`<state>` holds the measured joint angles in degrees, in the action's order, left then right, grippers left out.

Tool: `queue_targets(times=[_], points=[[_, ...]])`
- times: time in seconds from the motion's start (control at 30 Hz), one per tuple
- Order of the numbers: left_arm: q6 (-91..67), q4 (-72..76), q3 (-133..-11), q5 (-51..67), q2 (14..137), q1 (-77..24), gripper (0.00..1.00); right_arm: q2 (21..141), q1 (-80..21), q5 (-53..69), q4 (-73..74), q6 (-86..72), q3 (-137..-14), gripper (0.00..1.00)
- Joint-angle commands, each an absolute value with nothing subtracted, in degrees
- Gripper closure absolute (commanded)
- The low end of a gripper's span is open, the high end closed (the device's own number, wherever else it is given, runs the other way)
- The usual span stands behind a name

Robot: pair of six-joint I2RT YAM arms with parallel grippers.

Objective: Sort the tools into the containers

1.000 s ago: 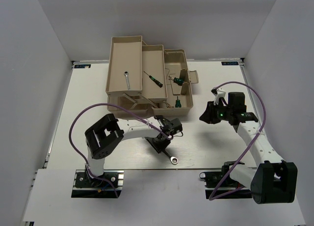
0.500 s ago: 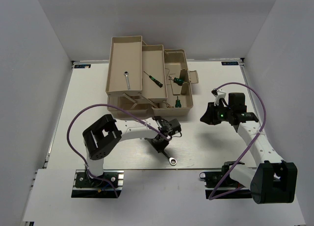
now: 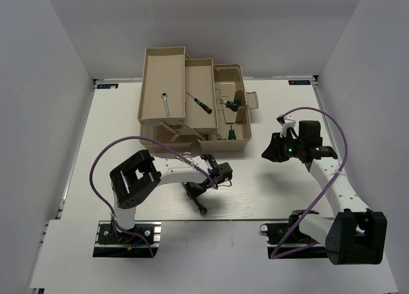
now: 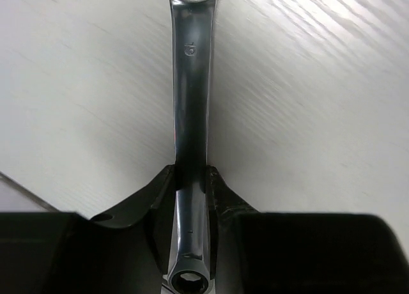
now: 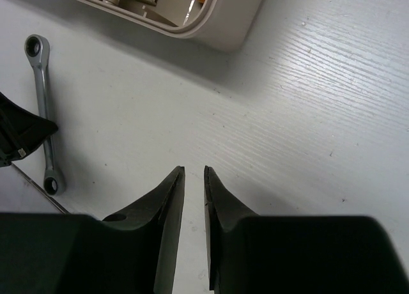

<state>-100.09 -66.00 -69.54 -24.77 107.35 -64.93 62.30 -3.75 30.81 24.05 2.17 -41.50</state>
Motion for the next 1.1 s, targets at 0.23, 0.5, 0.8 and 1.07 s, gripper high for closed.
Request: queue_targets(times=[0.23, 0.5, 0.8, 1.07], points=[[-100.28, -72.77, -69.96, -28.74, 109.69, -67.32, 1.0, 62.14, -3.16, 31.82, 24.7, 3.16, -44.3, 0.76], [-100.81, -71.89, -68.55, -29.27, 104.86, -67.32, 1.0, 62.4, -3.08, 31.99, 24.61, 3.16, -44.21, 0.76], [-100.2, -75.15, -71.19, -30.59, 99.94, -68.47, 1.0, 62.93, -2.99, 32.34, 24.61, 3.08, -44.82, 0.76], [-100.2, -74.28, -69.18, -30.06, 95.98, -68.99, 1.0, 63.37, -2.99, 32.61, 24.7, 2.73, -45.35, 0.76]])
